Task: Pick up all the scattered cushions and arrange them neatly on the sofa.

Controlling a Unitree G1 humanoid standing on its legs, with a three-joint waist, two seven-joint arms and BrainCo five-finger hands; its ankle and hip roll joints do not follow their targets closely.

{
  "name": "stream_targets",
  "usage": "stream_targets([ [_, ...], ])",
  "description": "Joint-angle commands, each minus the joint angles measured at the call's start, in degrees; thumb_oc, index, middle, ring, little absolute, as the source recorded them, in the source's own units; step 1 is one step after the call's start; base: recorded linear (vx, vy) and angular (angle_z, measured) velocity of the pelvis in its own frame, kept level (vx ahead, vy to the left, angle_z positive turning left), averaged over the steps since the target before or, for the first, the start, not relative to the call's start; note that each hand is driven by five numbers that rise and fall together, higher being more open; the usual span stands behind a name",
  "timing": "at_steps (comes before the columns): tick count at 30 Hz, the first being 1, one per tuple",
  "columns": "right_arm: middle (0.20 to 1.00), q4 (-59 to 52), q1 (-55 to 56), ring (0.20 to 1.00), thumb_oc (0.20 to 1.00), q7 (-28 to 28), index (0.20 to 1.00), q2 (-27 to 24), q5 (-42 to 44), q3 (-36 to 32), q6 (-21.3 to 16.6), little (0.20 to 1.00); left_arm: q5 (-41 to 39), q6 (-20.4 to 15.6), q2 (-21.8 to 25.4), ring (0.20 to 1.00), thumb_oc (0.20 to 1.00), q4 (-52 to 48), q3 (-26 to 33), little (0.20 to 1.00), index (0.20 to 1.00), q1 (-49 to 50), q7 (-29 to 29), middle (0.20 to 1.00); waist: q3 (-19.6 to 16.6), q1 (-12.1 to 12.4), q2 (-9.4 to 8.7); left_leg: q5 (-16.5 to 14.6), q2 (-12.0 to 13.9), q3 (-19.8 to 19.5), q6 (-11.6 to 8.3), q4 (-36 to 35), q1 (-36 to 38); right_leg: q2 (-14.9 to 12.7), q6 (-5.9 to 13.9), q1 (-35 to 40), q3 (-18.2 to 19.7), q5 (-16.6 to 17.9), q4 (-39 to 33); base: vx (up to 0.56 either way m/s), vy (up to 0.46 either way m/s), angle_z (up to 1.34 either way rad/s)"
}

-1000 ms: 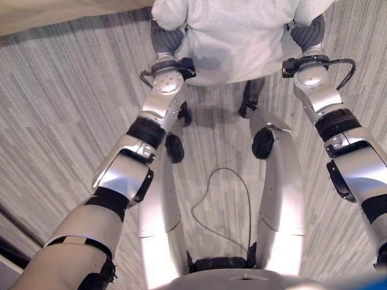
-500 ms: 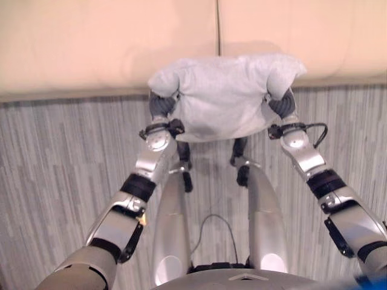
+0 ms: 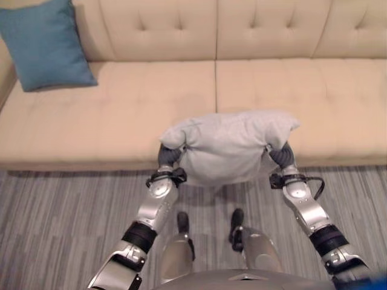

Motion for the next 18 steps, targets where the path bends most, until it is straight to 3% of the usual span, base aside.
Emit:
stream_targets([
  [1,0.200,-8.1,-3.1,0.200,0.200,1.6,0.200,3.8,0.8,1.4,-6.7,0.200,3.8,-2.2,-1.8,0.200,0.200,-5.5,-2.9,0.200,0.200,-2.6,-4.3,0.200,-4.2,-0.4,-1.95,4.3,0.2,9.6,-3.10,2.4,0.2,0.3,6.18,4.4,0.5,1.1,-5.4,0.12,0.089,0.16],
  [2,0.200,-8.1,-3.2,0.200,0.200,1.6,0.200,3.8,0.8,1.4,-6.7,0.200,3.8,-2.2,-1.7,0.200,0.200,-5.5,-2.9,0.200,0.200,-2.6,-4.3,0.200,-4.2,-0.3,-1.97,4.5,0.1,9.6,-3.05,2.2,0.1,0.3,6.17,4.2,0.6,1.3,-5.5,0.19,0.175,0.21],
  [4,0.200,-8.8,-3.2,0.200,0.200,1.7,0.200,4.2,0.0,1.7,-6.4,0.200,3.9,-2.1,-1.2,0.200,0.200,-7.1,-2.6,0.200,0.200,-0.6,-4.0,0.200,-5.4,0.5,-2.04,1.4,-2.6,8.1,-0.98,-0.7,5.2,-1.2,7.88,6.1,1.4,1.4,-3.6,0.20,0.216,0.13],
  [7,0.200,-8.8,-3.2,0.200,0.200,1.8,0.200,4.4,0.1,1.6,-6.3,0.200,3.8,-1.8,-1.0,0.200,0.200,-7.4,-2.4,0.200,0.200,0.0,-4.1,0.200,-5.6,0.5,-2.11,1.1,-2.8,8.5,-0.46,-1.8,6.2,-1.7,8.39,5.6,1.8,1.6,-2.4,0.08,0.177,-0.16],
  [8,0.200,-9.0,-2.3,0.200,0.200,2.3,0.200,5.0,-0.7,1.4,-6.0,0.200,4.7,-1.1,-0.4,0.200,0.200,-7.9,-1.9,0.200,0.200,1.8,-4.2,0.200,-5.0,0.9,-2.04,-0.6,-4.5,9.4,2.16,-3.4,9.4,-4.5,11.04,3.7,3.7,3.9,7.4,0.09,0.247,-0.16],
  [10,0.200,-8.8,-2.3,0.200,0.200,2.4,0.200,5.1,-0.8,1.6,-5.8,0.200,4.9,-1.0,-0.1,0.200,0.200,-8.0,-2.1,0.200,0.200,1.9,-4.4,0.200,-4.9,0.7,-1.97,-0.6,-4.6,9.6,2.70,-4.2,10.1,-4.8,11.60,2.7,4.5,5.1,9.8,0.09,0.239,-0.14],
  [11,0.200,-9.0,-1.7,0.200,0.200,2.7,0.200,5.5,-0.8,1.6,-5.7,0.200,5.3,-0.9,0.5,0.200,0.200,-8.1,-2.0,0.200,0.200,2.4,-4.2,0.200,-4.6,0.3,-1.35,-1.1,-4.7,8.8,3.76,-5.2,11.6,-4.4,11.27,0.6,6.0,5.2,15.1,0.07,0.168,-0.09],
  [13,0.200,-9.2,-1.3,0.200,0.200,2.6,0.200,5.7,-1.0,1.6,-5.7,0.200,5.7,-0.8,0.5,0.200,0.200,-8.0,-1.8,0.200,0.200,2.7,-4.0,0.200,-4.6,0.2,-1.25,-1.4,-4.9,8.7,4.04,-5.5,12.3,-4.0,11.08,-0.6,6.9,4.9,16.4,0.09,0.101,-0.02],
  [16,0.200,-9.1,-1.3,0.200,0.200,2.9,0.200,5.4,-0.7,1.7,-5.7,0.200,5.5,-1.0,0.3,0.200,0.200,-7.7,-1.1,0.200,0.200,2.8,-3.7,0.200,-5.0,-0.2,-1.34,-1.9,-5.6,7.8,3.66,-7.0,13.7,-2.0,9.95,-2.4,7.9,4.1,10.1,0.15,0.012,-0.12],
  [17,0.200,-9.1,-1.6,0.200,0.200,3.0,0.200,5.3,-0.6,1.7,-5.8,0.200,5.6,-1.1,0.4,0.200,0.200,-7.6,-0.9,0.200,0.200,2.7,-3.7,0.200,-5.2,-0.3,-1.61,-2.2,-5.9,7.6,3.45,-7.3,14.1,-2.0,9.75,-2.5,7.5,4.6,5.6,0.27,-0.115,-0.05],
  [18,0.200,-8.8,-2.3,0.200,0.200,2.9,0.200,5.1,-0.4,1.9,-5.8,0.200,5.5,-1.1,0.3,0.200,0.200,-7.5,-0.1,0.200,0.200,2.6,-3.5,0.200,-5.6,-0.4,-2.45,-3.1,-6.4,7.6,2.84,-7.2,15.0,-1.9,9.94,-3.3,6.1,7.0,-3.3,0.26,-0.127,-0.02],
])
